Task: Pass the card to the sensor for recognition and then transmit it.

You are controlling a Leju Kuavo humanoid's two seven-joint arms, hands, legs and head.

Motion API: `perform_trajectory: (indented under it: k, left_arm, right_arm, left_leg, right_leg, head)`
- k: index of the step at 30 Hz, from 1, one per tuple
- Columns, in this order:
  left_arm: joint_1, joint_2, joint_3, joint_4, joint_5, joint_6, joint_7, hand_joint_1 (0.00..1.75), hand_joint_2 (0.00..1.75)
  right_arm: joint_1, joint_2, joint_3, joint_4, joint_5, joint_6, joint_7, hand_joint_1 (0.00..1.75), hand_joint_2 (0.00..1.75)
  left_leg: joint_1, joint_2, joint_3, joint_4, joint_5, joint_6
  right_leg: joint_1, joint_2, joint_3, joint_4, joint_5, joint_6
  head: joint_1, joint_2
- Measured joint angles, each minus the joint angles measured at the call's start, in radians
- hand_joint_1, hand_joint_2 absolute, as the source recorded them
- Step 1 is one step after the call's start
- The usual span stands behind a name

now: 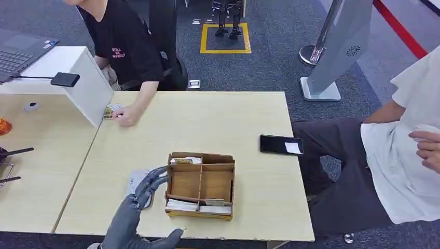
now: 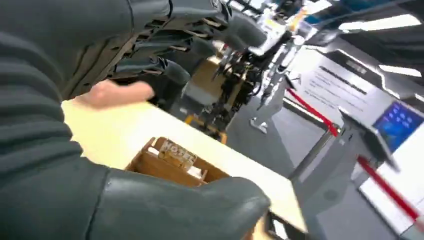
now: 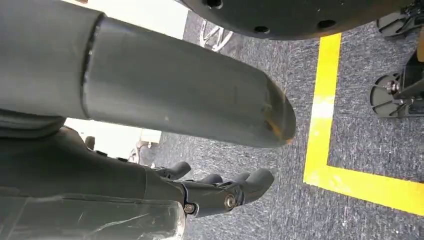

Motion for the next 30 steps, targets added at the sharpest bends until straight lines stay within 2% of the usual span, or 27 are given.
perform_trajectory:
  k: [4,10,13,21,30]
  left_arm:
    - [-0.026,0.035,-0.036,0.028,-0.083,0.008,0.029,0.4,1.75]
    - [-0.105,0.088,-0.116,0.101,-0.384,-0.011,0.1,0.35,1.75]
    - [-0.168,0.094,-0.168,0.147,-0.43,-0.026,0.115,0.37,1.75]
    - [-0.313,0.089,-0.272,0.222,-0.418,-0.076,0.126,0.4,1.75]
    - [-0.442,0.05,-0.369,0.286,-0.358,-0.149,0.12,0.44,1.75]
  right_arm:
    - [-0.001,0.0,0.0,0.0,0.007,0.003,0.006,0.0,0.0]
    - [-0.006,0.0,0.0,0.0,0.023,0.004,0.009,0.0,0.0]
    - [-0.01,0.0,0.001,0.0,0.033,0.005,0.011,0.0,0.0]
    - [-0.013,0.0,0.012,0.0,0.048,0.008,0.011,0.0,0.0]
    - [-0.016,0.0,0.029,0.0,0.063,0.019,0.016,0.0,0.0]
  left_leg:
    - [0.0,-0.001,0.0,0.0,0.0,0.0]
    - [0.0,-0.001,0.0,0.0,0.0,0.0]
    - [0.0,-0.001,0.0,0.0,0.001,0.0]
    - [0.0,-0.001,0.0,0.0,0.001,0.0]
    - [0.0,-0.001,0.0,0.0,0.001,0.0]
  right_leg:
    - [0.0,-0.001,0.0,0.0,0.0,0.0]
    - [0.0,-0.001,0.0,0.0,0.0,0.0]
    - [0.0,-0.002,0.001,0.0,0.0,0.0]
    - [0.0,-0.002,0.001,0.0,0.001,0.0]
    - [0.0,-0.002,0.001,0.0,0.001,0.0]
  head:
    - [0.0,0.0]
    - [0.0,0.0]
    - [0.0,0.0]
    - [0.0,0.0]
    - [0.0,0.0]
